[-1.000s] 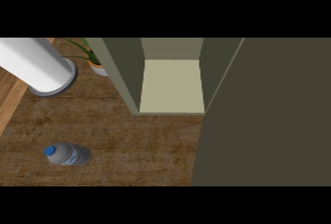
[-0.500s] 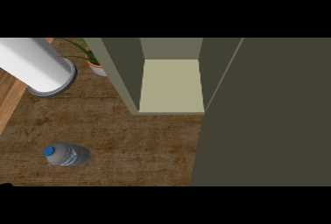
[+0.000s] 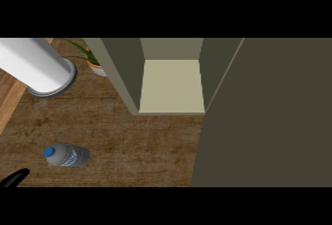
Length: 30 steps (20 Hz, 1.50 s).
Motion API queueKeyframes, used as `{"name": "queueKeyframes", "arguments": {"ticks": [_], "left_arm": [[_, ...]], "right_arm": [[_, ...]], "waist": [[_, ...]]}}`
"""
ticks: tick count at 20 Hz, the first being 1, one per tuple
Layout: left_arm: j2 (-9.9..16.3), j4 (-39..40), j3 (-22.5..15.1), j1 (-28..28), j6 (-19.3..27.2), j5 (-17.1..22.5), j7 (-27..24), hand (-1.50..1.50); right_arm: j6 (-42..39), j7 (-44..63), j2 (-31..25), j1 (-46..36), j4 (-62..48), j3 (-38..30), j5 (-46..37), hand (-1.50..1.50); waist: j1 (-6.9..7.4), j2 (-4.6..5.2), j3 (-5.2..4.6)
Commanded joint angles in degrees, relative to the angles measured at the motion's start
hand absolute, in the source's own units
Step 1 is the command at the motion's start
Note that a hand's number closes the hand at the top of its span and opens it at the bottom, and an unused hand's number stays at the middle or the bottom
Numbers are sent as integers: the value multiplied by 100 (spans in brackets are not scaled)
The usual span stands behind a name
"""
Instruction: Pick up the bottled water, place it into the cabinet and close the cabinet
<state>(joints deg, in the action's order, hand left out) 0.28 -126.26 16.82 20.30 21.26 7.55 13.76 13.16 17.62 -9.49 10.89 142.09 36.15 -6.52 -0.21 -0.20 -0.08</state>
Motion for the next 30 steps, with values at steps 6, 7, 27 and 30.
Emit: {"name": "queueKeyframes", "arguments": {"ticks": [6,7,27,30], "left_arm": [[81,1147,153,-111,-276,319,-735,-150],[-27,1329,-340,-180,-45,44,-926,-150],[-27,4095,-484,-906,-174,744,-3019,-150],[-28,4304,-354,-760,-513,818,-3189,-150]], "right_arm": [[276,437,-321,116,922,370,-783,-150],[476,141,0,-43,303,752,-1075,-150],[825,492,-595,-251,793,548,-793,-150],[892,356,-751,-42,787,823,-921,-150]], "waist": [[-25,-3,0],[-24,2,1],[-17,6,2],[-15,1,3]]}}
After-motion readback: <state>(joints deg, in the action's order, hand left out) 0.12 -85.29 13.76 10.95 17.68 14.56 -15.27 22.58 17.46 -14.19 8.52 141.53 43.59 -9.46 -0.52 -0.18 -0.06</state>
